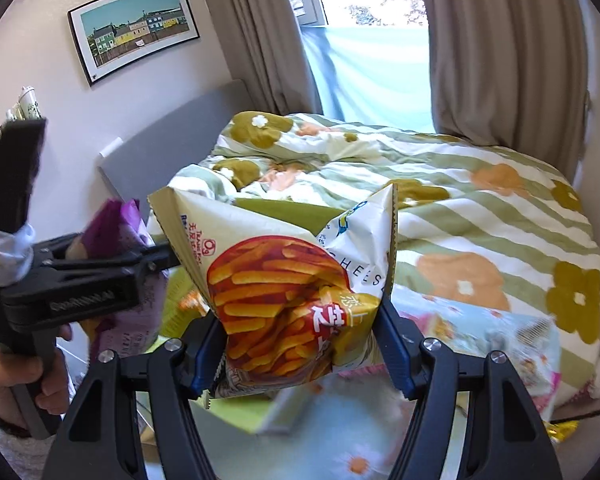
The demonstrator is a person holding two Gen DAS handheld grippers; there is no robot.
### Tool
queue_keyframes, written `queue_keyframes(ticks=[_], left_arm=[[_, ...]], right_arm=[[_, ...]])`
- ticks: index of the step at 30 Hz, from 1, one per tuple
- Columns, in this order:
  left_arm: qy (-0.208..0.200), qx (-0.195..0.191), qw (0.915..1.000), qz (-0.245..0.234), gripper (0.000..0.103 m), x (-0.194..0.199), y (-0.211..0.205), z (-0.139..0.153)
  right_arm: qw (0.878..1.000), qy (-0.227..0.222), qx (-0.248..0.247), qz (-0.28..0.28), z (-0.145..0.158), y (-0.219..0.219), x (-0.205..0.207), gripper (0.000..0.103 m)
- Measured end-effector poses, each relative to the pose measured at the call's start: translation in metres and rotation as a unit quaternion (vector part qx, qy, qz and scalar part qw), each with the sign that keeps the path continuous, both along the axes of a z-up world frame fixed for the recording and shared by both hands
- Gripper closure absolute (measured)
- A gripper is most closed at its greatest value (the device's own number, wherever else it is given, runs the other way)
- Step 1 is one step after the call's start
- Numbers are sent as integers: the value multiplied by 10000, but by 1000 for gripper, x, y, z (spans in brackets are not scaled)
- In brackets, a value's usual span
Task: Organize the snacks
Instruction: 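Carry both bags over the green box and open both tools to drop them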
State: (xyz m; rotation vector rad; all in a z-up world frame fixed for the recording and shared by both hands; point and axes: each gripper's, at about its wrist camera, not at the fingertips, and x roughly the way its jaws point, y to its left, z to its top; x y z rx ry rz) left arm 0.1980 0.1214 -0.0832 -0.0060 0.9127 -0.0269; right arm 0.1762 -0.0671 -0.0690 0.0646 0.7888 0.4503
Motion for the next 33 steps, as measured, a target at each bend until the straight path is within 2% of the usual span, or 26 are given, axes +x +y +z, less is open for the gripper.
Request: queue_keyframes(ticks=[6, 7, 10, 13, 18, 24, 33], left_arm=[[333, -51, 9994, 13, 33, 38, 42, -37], [372, -51, 9993, 6, 29, 41, 44, -43], [487, 46, 9988, 2, 8, 50, 46, -56], [458, -73, 9988, -162, 2, 51, 45, -60], [483, -141, 9985, -201, 2, 47, 46, -61], [331, -103, 9993, -124, 1, 32, 57, -47], [415, -135, 9990, -8, 1, 30, 72, -53]], right_arm=[[9998, 204, -7, 1, -12, 41, 28, 39], [9997, 259, -29, 0, -16, 48, 33, 39], [9992, 382, -93, -11, -25, 58, 43, 39], [9987, 480, -150, -29, -32, 65, 50, 39], [9978, 632, -176, -78, -40, 68, 61, 39], [9972, 730, -176, -63, -37, 72, 72, 39], [9955, 900, -290, 50, -44, 87, 98, 37]])
